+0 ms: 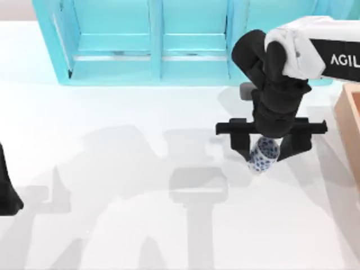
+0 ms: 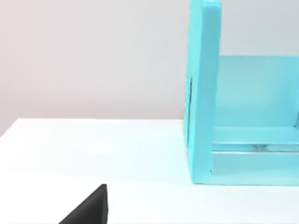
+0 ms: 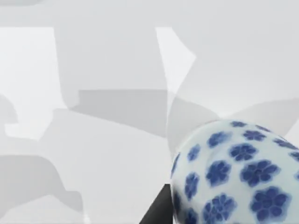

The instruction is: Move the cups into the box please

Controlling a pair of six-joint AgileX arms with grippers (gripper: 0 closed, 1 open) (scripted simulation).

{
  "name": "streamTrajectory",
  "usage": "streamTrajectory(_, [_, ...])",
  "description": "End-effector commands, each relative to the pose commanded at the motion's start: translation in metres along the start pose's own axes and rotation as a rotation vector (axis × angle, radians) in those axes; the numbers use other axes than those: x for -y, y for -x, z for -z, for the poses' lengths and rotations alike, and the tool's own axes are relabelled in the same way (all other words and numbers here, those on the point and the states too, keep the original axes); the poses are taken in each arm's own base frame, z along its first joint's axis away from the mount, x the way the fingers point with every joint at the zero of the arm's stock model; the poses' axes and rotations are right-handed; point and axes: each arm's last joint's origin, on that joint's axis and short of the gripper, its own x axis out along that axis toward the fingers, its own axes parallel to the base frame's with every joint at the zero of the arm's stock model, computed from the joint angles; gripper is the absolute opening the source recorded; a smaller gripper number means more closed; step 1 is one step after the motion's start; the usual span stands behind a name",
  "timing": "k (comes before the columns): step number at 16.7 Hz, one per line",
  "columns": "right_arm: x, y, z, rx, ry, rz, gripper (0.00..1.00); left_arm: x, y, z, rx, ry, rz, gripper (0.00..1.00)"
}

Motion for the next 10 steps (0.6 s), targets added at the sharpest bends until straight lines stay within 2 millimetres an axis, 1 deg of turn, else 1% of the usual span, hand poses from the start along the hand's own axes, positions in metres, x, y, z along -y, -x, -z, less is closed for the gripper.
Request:
streamTrajectory(5, [0.0000, 0.0000, 0.0000, 0.000, 0.000, 0.000, 0.02, 0.0000, 0.0000, 0.0000, 0.000, 0.000, 0.000, 1.00])
streamTrajectory(6, [0.0000, 0.0000, 0.0000, 0.000, 0.000, 0.000, 0.00, 0.0000, 0.0000, 0.0000, 0.000, 0.000, 0.000, 1.00])
streamTrajectory(10, [0.0000, 0.0000, 0.0000, 0.000, 0.000, 0.000, 0.00, 0.0000, 0.0000, 0.0000, 0.000, 0.000, 0.000, 1.00])
